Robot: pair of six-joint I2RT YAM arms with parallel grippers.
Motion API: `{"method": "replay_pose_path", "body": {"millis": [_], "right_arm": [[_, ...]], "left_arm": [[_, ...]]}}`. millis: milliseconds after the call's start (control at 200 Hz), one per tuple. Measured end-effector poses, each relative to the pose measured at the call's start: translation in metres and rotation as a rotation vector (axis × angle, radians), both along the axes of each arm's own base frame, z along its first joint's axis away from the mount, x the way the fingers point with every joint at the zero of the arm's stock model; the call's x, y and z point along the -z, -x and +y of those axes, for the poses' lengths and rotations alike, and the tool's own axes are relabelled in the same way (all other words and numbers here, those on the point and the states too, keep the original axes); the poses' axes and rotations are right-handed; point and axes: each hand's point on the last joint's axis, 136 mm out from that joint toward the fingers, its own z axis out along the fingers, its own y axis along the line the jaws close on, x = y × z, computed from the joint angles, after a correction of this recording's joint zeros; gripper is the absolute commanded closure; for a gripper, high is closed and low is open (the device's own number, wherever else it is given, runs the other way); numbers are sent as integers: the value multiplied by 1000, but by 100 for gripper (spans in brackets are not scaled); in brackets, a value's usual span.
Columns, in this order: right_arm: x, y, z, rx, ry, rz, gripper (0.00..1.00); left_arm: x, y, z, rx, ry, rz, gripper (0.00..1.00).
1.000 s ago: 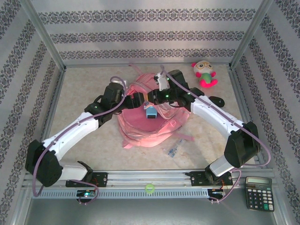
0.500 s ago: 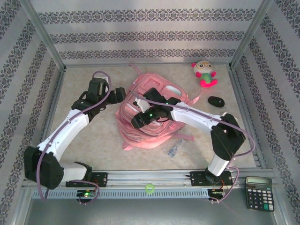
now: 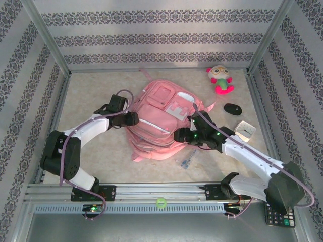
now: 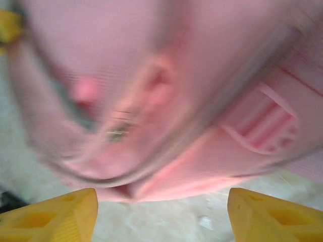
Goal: Pack books, pencil case, and school supplies into a backpack
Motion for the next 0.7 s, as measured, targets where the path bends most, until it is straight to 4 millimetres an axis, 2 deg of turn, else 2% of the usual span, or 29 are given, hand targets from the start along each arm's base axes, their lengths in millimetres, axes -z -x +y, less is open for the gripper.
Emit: {"method": "replay_pose_path", "body": {"millis": [55, 230, 300, 340, 370, 445, 555, 615, 699], "right_arm": [[11, -3, -2, 29, 2, 31, 34], [24, -36, 10, 58, -74, 34, 39], [36, -45, 10, 48, -82, 65, 40], [39, -52, 10, 39, -86, 73, 40], [38, -59, 10, 39, -93, 71, 40], [23, -82, 8, 42, -120, 18, 39], [-17, -114, 4, 47, -171, -116, 37], [-39, -116, 3, 40, -194, -179, 37], [-69, -104, 5, 25, -231, -260, 37]], "left_arm": [[4, 4, -3, 0, 16, 2, 72], [7, 33, -17, 1, 58, -10, 77], [8, 47, -20, -14, 55, -10, 72], [6, 53, -21, -22, 50, -14, 67], [5, 57, -21, -27, 48, -14, 59], [-3, 66, -24, -14, 44, -24, 43], [-27, 72, -30, 55, 39, -99, 33], [-44, 69, -34, 113, 27, -163, 30], [-66, 65, -41, 222, 5, -269, 28]]}}
